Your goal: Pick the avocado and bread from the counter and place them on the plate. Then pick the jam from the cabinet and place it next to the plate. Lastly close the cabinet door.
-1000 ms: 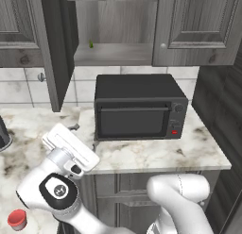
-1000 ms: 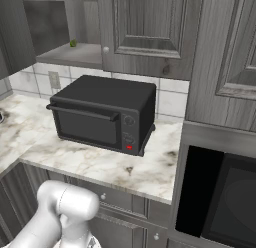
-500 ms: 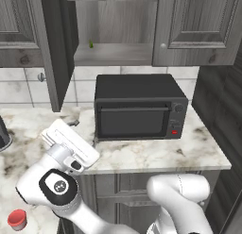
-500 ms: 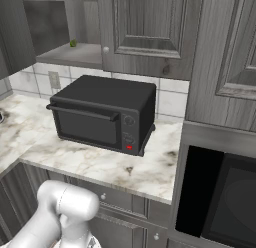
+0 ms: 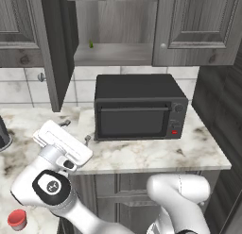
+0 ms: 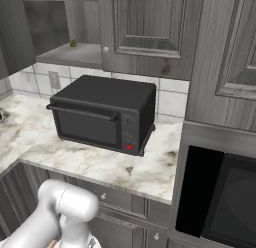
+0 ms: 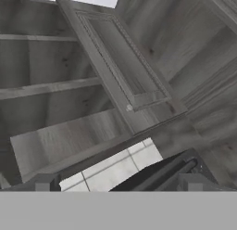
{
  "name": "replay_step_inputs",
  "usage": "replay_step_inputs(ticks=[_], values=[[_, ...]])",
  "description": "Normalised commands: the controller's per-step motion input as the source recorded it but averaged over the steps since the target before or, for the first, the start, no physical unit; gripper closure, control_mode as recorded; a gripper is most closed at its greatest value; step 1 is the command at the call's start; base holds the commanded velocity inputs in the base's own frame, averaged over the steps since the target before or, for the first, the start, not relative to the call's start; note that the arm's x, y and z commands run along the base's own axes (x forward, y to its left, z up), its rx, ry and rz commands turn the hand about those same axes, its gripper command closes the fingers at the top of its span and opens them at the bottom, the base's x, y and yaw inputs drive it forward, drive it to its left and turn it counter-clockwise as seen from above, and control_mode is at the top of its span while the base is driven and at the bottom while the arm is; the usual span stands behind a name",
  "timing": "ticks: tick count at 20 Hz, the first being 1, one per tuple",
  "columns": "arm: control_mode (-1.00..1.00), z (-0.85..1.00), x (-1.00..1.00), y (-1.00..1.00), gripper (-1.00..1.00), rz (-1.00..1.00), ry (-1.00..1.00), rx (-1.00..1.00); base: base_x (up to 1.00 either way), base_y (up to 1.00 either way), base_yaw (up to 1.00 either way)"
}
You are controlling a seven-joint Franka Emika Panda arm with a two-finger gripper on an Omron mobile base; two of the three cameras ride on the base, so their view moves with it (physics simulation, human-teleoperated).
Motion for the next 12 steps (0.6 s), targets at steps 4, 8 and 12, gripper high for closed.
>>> replay_step_inputs(ticks=[4, 8, 12], values=[[-1.0, 0.0, 0.08, 0.29, -1.0, 0.0, 0.0, -0.05, 0.0, 0.0, 0.0], [-1.0, 0.0, 0.13, 0.28, -1.0, 0.0, 0.0, -0.01, 0.0, 0.0, 0.0], [-1.0, 0.0, 0.15, 0.2, -1.0, 0.0, 0.0, 0.0, 0.0, 0.0, 0.0]])
